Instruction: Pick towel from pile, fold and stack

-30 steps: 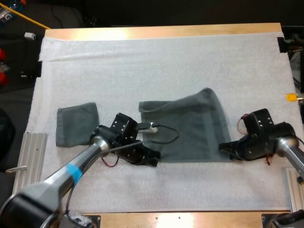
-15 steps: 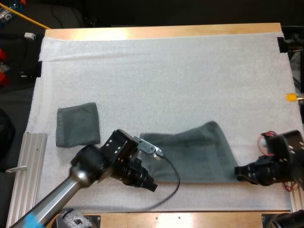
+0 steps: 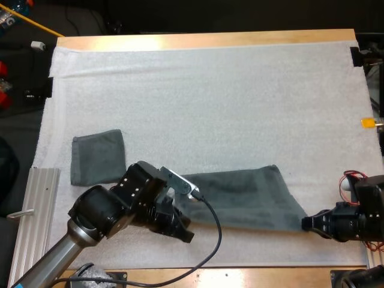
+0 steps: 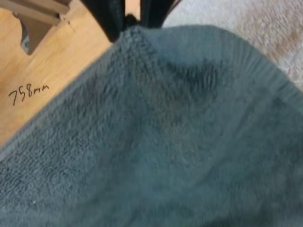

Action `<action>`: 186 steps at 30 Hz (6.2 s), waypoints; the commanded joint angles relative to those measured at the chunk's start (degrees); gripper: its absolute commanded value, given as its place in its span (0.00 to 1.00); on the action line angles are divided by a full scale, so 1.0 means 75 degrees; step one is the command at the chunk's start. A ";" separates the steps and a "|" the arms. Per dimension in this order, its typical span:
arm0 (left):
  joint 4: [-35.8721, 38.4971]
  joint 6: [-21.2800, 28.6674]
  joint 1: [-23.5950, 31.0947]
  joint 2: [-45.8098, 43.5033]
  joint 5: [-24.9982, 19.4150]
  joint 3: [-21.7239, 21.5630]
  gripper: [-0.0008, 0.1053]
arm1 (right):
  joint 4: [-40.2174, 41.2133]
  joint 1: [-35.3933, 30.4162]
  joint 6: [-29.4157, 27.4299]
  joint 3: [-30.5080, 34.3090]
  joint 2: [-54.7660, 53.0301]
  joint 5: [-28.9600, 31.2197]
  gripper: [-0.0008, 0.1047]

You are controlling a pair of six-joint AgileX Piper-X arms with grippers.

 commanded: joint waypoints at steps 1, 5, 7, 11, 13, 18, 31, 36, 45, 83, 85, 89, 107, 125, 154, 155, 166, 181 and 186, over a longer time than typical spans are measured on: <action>0.0320 0.0136 -0.0031 -0.0018 -0.0040 0.0020 0.01 | 0.0243 0.0018 -0.0044 -0.0022 -0.0013 -0.0019 0.01; 0.0401 0.0335 -0.0031 -0.0018 0.0296 0.0225 0.01 | 0.0497 0.0018 -0.0158 -0.0022 -0.0013 -0.0052 0.01; 0.0331 0.0335 -0.0031 -0.0018 0.0273 0.0421 0.01 | 0.0498 0.0018 -0.0093 -0.0022 -0.0005 -0.0052 0.01; -0.0090 0.0227 -0.0009 0.0021 0.0334 0.0806 0.01 | 0.0463 0.0018 0.0312 0.0111 0.0240 -0.0012 0.01; -0.0200 0.0202 -0.0009 0.0171 0.0412 0.0915 0.01 | 0.0328 0.0018 0.0358 0.0267 0.0498 -0.0012 0.01; -0.0642 0.0202 -0.0009 0.0939 0.0620 0.0947 0.01 | -0.0528 0.0018 0.0619 0.0397 0.1302 -0.0012 0.01; -0.1849 0.0202 0.0924 0.2874 0.0614 0.0947 0.01 | -0.2833 0.0018 0.1534 0.0397 0.3615 -0.0012 0.01; -0.2409 0.0202 0.1650 0.3189 0.0974 0.0947 0.01 | -0.3625 0.0018 0.1940 0.0397 0.4232 -0.0012 0.01; -0.3122 0.0030 0.2051 0.3969 0.1374 0.0947 0.01 | -0.4715 0.0018 0.2682 0.0397 0.4683 0.0222 0.01; -0.3331 0.0096 0.2050 0.2839 0.0396 0.0222 0.55 | -0.5636 0.0004 0.1473 0.0397 0.4131 0.0218 0.49; -0.3148 0.0096 0.2050 0.2478 0.0396 0.0222 0.55 | -0.5303 0.0004 0.1039 0.0383 0.3829 0.0655 0.49; -0.2805 0.0096 0.2050 0.1778 0.0396 0.0222 0.55 | -0.4463 0.0004 0.0280 0.0383 0.3206 0.1301 0.49; -0.1136 -0.0451 0.2050 -0.1360 0.0396 0.0222 0.55 | -0.2526 0.0004 -0.0659 0.0383 0.1465 0.2671 0.49; -0.0183 -0.0713 0.2050 -0.1675 0.1133 0.0222 0.55 | -0.4221 0.0004 -0.0717 0.0383 0.4280 0.2001 0.64; -0.0075 -0.0746 0.2050 -0.1675 0.1133 0.0222 0.55 | -0.4858 0.0004 -0.0478 0.0663 0.6463 0.0237 0.59; -0.0075 -0.0746 0.2050 -0.1675 0.1133 0.0222 0.55 | -0.4858 0.0004 -0.0478 0.0713 0.6524 0.0201 0.59; -0.0075 -0.0746 0.2050 -0.1675 0.1133 0.0222 0.55 | -0.4893 0.0004 -0.0457 0.0867 0.6721 -0.0302 0.31; -0.0075 -0.0746 0.2050 -0.1675 0.1085 0.0222 0.55 | -0.4077 0.0004 -0.0583 0.0822 0.5526 0.1570 0.01; -0.0075 -0.0715 0.2050 -0.1675 0.1085 0.0222 0.55 | -0.3181 0.0004 -0.0922 0.0822 0.4663 0.3373 0.01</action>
